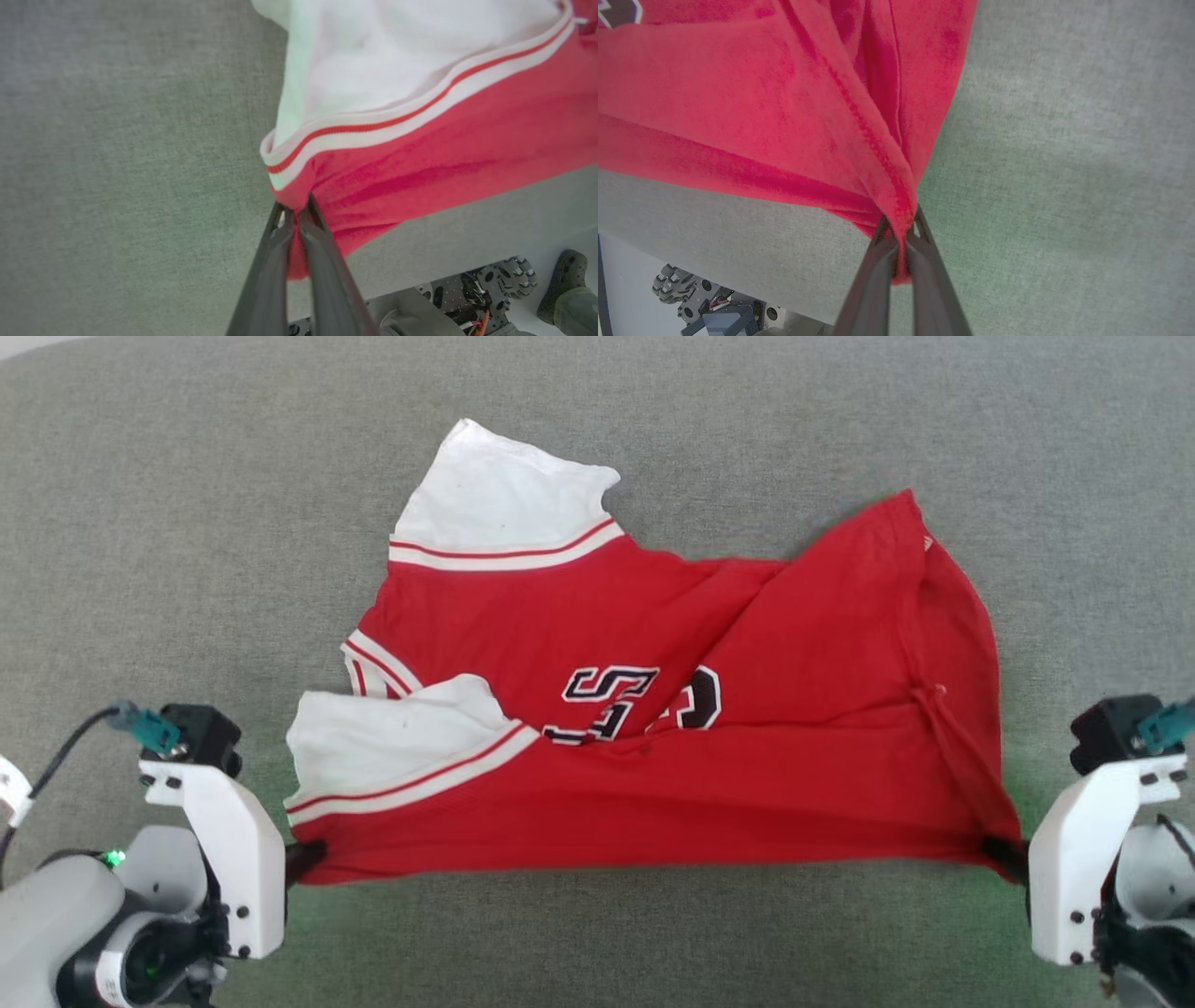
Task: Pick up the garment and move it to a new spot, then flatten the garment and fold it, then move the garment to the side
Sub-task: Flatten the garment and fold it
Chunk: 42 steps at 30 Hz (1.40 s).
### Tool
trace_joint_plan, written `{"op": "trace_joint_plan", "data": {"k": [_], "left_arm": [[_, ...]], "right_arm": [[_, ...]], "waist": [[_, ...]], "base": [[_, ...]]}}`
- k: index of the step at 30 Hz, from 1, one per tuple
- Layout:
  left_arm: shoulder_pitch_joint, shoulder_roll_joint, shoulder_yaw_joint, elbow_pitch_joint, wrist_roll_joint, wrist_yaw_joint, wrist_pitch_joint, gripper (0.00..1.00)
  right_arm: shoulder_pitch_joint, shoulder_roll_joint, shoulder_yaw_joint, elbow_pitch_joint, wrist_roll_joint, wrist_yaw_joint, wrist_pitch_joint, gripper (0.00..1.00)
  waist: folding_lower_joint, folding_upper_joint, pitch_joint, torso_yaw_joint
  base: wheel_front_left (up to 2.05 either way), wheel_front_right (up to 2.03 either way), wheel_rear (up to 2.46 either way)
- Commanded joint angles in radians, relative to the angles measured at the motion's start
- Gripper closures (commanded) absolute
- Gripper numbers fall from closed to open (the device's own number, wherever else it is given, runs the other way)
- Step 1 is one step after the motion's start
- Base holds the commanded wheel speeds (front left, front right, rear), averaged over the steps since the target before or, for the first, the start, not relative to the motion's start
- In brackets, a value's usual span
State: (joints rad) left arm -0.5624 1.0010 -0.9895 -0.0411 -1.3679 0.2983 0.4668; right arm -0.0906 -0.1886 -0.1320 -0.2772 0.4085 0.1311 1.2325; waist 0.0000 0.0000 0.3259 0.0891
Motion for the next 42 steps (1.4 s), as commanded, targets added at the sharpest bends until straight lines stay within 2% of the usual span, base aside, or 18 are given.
{"op": "trace_joint_plan", "data": {"k": [1,2,3,4,5,6,11,18,21,24,30,31,32,33,38,42], "left_arm": [[0.015,-0.005,-0.001,0.005,0.0,0.003,-0.006,0.95],[0.021,-0.014,-0.003,0.011,-0.006,0.0,-0.01,0.75],[0.023,-0.02,-0.004,0.02,-0.008,-0.005,-0.013,0.57],[0.022,-0.023,-0.003,0.031,-0.008,-0.009,-0.018,0.29],[0.021,-0.026,0.0,0.042,-0.009,-0.011,-0.019,0.0],[0.022,-0.029,0.003,0.051,-0.017,-0.014,-0.02,0.0],[-0.01,0.004,0.023,0.047,-0.025,-0.019,-0.003,0.0],[-0.074,0.11,0.068,-0.062,-0.021,0.021,0.057,0.0],[-0.118,0.151,0.083,-0.096,-0.003,0.036,0.096,0.0],[-0.181,0.171,0.099,-0.103,0.033,0.025,0.128,0.0],[-0.319,0.129,0.121,0.003,0.122,-0.06,0.135,0.0],[-0.319,0.129,0.121,0.003,0.122,-0.06,0.135,0.0],[-0.362,0.1,0.124,0.059,0.137,-0.095,0.141,0.0],[-0.362,0.1,0.124,0.059,0.137,-0.095,0.141,0.0],[-0.457,0.027,0.123,0.214,0.176,-0.165,0.148,0.0],[-0.523,-0.027,0.118,0.331,0.199,-0.21,0.153,0.0]], "right_arm": [[0.011,0.007,-0.005,0.008,-0.009,-0.001,-0.005,1.0],[0.018,0.016,-0.005,0.018,-0.012,-0.001,-0.015,1.0],[0.019,0.016,-0.004,0.03,-0.019,-0.001,-0.031,0.84],[0.018,0.01,0.011,0.043,-0.019,-0.001,-0.048,0.6],[0.021,0.008,0.021,0.054,-0.018,-0.001,-0.063,0.41],[0.022,0.007,0.029,0.065,-0.019,-0.001,-0.075,0.0],[0.014,0.002,0.031,0.073,-0.024,-0.001,-0.121,0.0],[-0.01,0.019,0.011,-0.02,-0.023,-0.001,-0.193,0.0],[-0.031,0.035,0.001,-0.071,-0.038,-0.001,-0.256,0.0],[-0.052,0.062,0.004,-0.102,-0.053,-0.001,-0.336,0.0],[-0.121,0.113,0.011,-0.125,-0.094,-0.001,-0.552,0.0],[-0.121,0.113,0.011,-0.125,-0.094,-0.001,-0.552,0.0],[-0.151,0.128,-0.002,-0.109,-0.102,-0.001,-0.64,0.0],[-0.151,0.128,-0.002,-0.109,-0.102,-0.001,-0.64,0.0],[-0.217,0.139,0.007,-0.056,-0.108,-0.001,-0.82,0.0],[-0.25,0.139,0.038,-0.009,-0.098,-0.001,-0.911,0.0]], "waist": [[0.0,0.0,0.002,-0.002],[0.0,0.0,0.003,-0.003],[0.0,0.0,0.005,-0.004],[0.0,0.0,0.006,-0.006],[0.0,0.0,0.006,-0.008],[0.0,0.0,0.007,-0.011],[0.0,0.0,0.007,-0.022],[0.0,0.0,0.012,-0.062],[0.0,0.0,0.017,-0.086],[0.0,0.0,0.025,-0.114],[0.0,0.0,0.049,-0.18],[0.0,0.0,0.049,-0.18],[0.0,0.0,0.059,-0.203],[0.0,0.0,0.059,-0.203],[0.0,0.0,0.087,-0.25],[0.0,0.0,0.113,-0.281]], "base": [[0.0,0.0,0.0],[0.0,0.0,0.0],[0.0,0.0,0.0],[0.0,0.0,0.0],[0.0,0.0,0.0],[0.0,0.0,0.0],[0.0,0.0,0.0],[0.0,0.0,0.0],[0.0,0.0,0.0],[0.0,0.0,0.0],[0.0,0.0,0.0],[0.0,0.0,0.0],[0.0,0.0,0.0],[0.0,0.0,0.0],[0.0,0.0,0.0],[0.0,0.0,0.0]]}}
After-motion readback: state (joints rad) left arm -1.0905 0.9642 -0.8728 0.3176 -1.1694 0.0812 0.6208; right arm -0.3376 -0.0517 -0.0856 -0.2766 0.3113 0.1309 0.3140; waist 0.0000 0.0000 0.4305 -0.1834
